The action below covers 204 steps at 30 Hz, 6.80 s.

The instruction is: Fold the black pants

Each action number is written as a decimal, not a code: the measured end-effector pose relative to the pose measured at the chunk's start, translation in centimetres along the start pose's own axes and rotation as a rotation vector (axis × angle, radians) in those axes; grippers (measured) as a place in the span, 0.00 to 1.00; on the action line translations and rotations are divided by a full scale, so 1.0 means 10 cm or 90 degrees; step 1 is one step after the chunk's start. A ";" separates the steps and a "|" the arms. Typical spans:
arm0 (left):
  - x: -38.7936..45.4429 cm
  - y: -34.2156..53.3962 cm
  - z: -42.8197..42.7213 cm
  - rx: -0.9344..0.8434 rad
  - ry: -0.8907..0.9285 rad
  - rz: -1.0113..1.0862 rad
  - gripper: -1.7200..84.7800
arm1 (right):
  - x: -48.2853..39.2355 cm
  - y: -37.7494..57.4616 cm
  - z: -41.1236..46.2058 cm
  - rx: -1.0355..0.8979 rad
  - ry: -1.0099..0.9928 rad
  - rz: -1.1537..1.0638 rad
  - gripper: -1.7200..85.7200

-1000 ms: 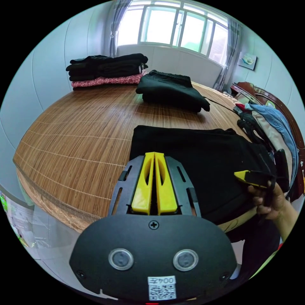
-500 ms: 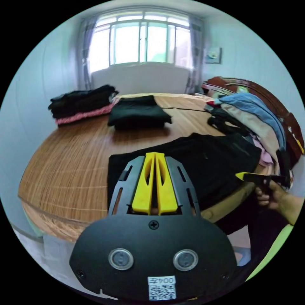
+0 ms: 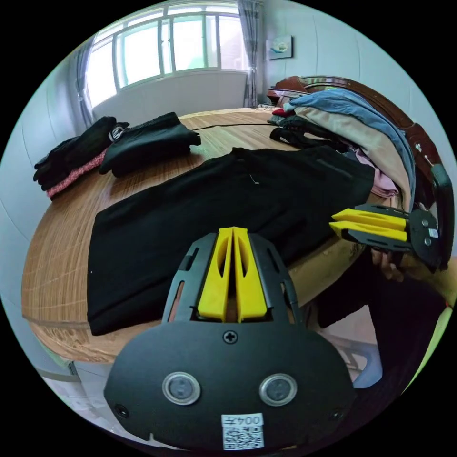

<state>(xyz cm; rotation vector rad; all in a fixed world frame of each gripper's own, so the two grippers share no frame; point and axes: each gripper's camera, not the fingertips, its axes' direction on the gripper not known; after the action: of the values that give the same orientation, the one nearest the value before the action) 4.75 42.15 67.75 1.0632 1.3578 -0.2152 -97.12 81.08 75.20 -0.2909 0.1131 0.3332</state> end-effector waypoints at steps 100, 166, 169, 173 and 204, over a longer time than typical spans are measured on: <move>-3.00 1.44 -2.12 -0.067 -0.119 -0.453 0.03 | -3.46 -3.49 -1.75 0.103 0.013 -0.229 0.09; -2.01 -0.39 -0.38 -0.097 -0.187 -0.260 0.02 | 2.05 -1.28 0.88 -0.115 -0.589 0.379 0.10; -1.85 -0.46 -0.27 -0.101 -0.207 -0.197 0.02 | 2.01 -1.20 0.80 -0.100 -0.523 0.331 0.07; -1.74 -0.69 -0.02 -0.082 -0.175 -0.111 0.02 | 1.91 -0.64 0.53 -0.065 -0.476 0.404 0.08; 0.27 -0.90 0.84 -0.094 -0.029 0.058 0.02 | 1.07 -0.23 -0.76 -0.003 -0.156 -0.208 0.12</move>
<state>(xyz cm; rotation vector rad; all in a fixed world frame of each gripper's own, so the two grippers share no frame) 5.05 32.38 59.78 0.9874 1.2612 -0.0711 -86.72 80.01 66.88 -0.2654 -0.1752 0.0424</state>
